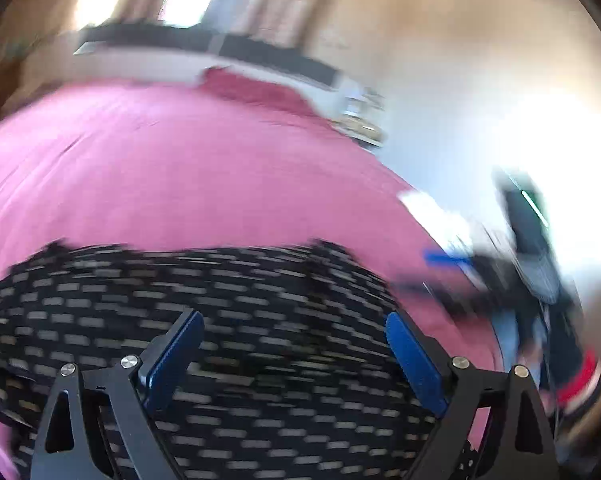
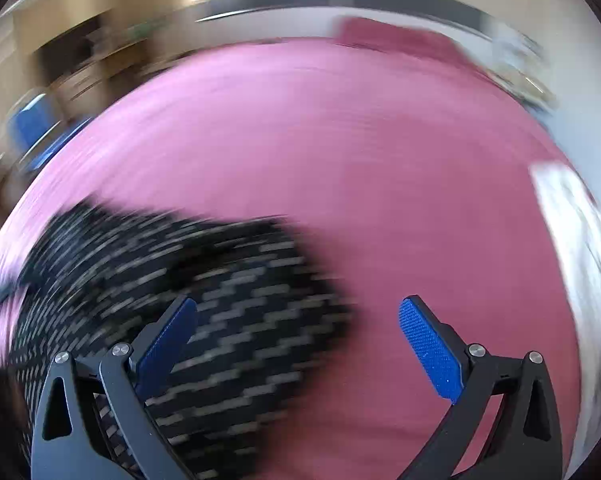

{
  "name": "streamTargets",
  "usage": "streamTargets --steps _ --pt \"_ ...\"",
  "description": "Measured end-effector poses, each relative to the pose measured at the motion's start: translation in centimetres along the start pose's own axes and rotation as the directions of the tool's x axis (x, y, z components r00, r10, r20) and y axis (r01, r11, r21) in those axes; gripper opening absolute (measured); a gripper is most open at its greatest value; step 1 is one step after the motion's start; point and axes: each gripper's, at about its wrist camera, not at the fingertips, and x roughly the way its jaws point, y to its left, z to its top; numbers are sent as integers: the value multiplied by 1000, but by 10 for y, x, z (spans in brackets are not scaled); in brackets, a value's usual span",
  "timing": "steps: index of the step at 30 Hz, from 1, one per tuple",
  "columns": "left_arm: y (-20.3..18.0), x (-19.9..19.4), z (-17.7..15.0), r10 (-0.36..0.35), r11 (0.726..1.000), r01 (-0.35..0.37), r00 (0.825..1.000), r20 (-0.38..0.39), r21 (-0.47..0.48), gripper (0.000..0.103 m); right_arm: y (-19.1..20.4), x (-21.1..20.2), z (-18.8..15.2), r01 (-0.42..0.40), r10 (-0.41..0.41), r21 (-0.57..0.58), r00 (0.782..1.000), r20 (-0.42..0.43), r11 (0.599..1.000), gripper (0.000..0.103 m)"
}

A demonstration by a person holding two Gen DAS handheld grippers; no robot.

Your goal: Fold clothes

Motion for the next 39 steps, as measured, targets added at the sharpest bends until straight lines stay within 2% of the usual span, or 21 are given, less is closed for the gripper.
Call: streamTargets --steps 3,5,7,10,11,12,15,17,19,22,25,27,31,32,34,35,36,38,39 --pt "59 14 26 91 991 -100 990 -107 -89 94 82 11 1 -161 165 -151 986 10 975 103" --pt "70 29 31 182 982 -189 970 -161 -29 94 132 32 18 -226 224 -194 974 -32 955 103" --pt "66 44 31 264 964 -256 946 -187 65 94 157 62 22 -263 254 -232 965 -70 936 103" --pt "57 63 23 379 920 -348 906 -187 180 94 192 103 19 -301 279 -280 953 -117 911 103" --pt "57 65 23 386 917 -354 904 -186 183 94 197 108 14 -323 292 -287 945 -146 902 103" --pt "57 65 22 386 917 -355 904 -185 180 95 201 111 7 -352 308 -289 933 -186 890 103" --pt "58 66 21 386 918 -358 904 -182 169 96 207 102 -16 -359 290 -356 928 -235 863 103" --pt "59 67 20 386 919 -359 905 -181 162 96 204 85 -27 -389 309 -373 916 -257 842 103" --pt "60 68 19 386 920 -361 905 -179 155 96 199 72 -30 -386 318 -377 920 -231 842 103" --pt "60 66 16 387 920 -365 906 -170 144 96 195 59 -22 -355 318 -355 935 -159 865 103" --pt "60 67 16 395 916 -372 903 -169 150 96 206 61 -5 -353 335 -326 935 -112 877 103" --pt "60 68 16 398 914 -374 902 -169 158 96 221 71 1 -362 338 -338 932 -129 869 103" --pt "62 69 20 396 914 -367 902 -172 174 97 233 86 -18 -406 326 -362 908 -264 839 103" --pt "57 67 17 388 915 -358 907 -161 186 97 228 81 -24 -407 321 -364 907 -274 838 103" --pt "45 61 10 370 917 -338 919 -135 212 97 208 62 -32 -396 320 -355 913 -254 847 103" --pt "39 58 7 360 918 -327 925 -122 225 97 189 50 -28 -393 339 -319 916 -214 862 103" --pt "33 55 4 350 918 -317 930 -109 238 97 165 41 -23 -356 322 -271 933 -160 895 103" --pt "21 49 -3 329 918 -297 941 -84 264 97 119 31 -11 -232 226 -167 972 -59 958 103" --pt "14 46 -7 318 917 -287 945 -71 277 97 97 35 -4 -145 143 -105 989 -29 984 103"
